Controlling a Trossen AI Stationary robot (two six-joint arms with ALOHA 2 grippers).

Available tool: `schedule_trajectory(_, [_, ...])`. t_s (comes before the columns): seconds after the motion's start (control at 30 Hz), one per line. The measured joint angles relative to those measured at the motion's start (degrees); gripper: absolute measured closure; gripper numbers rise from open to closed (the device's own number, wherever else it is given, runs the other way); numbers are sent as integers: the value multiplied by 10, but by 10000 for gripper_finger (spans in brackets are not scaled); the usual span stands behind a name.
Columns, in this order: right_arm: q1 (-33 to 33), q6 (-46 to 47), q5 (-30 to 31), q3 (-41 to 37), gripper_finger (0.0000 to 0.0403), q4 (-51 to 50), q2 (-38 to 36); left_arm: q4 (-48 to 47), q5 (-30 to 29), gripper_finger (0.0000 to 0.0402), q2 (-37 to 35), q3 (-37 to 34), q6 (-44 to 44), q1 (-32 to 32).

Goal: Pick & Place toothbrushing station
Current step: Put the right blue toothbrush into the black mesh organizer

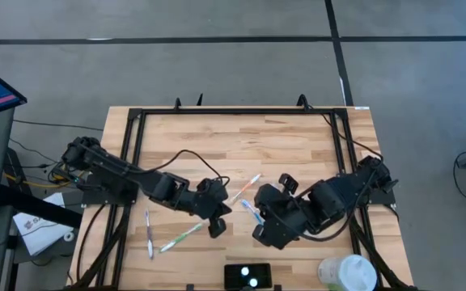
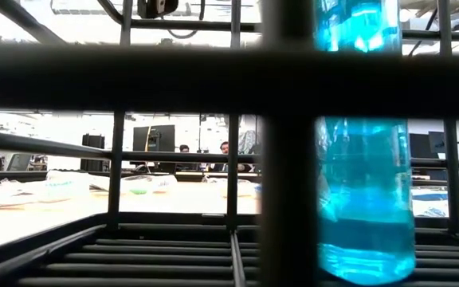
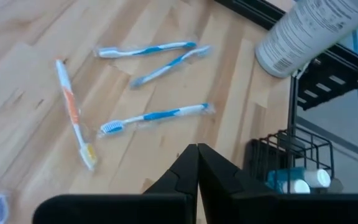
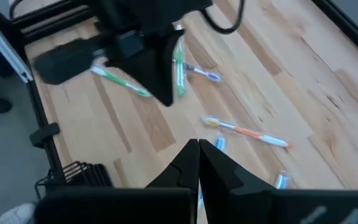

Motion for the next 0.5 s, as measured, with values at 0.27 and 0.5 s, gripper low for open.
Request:
schedule_trajectory(0.27, [42, -13, -13, -84, 403, 77, -15, 2, 12, 401, 0, 0, -17, 34])
schedule_trajectory(0.5, [43, -22, -85, -295, 403, 283, -104, 4, 18, 401, 0, 0, -47, 59])
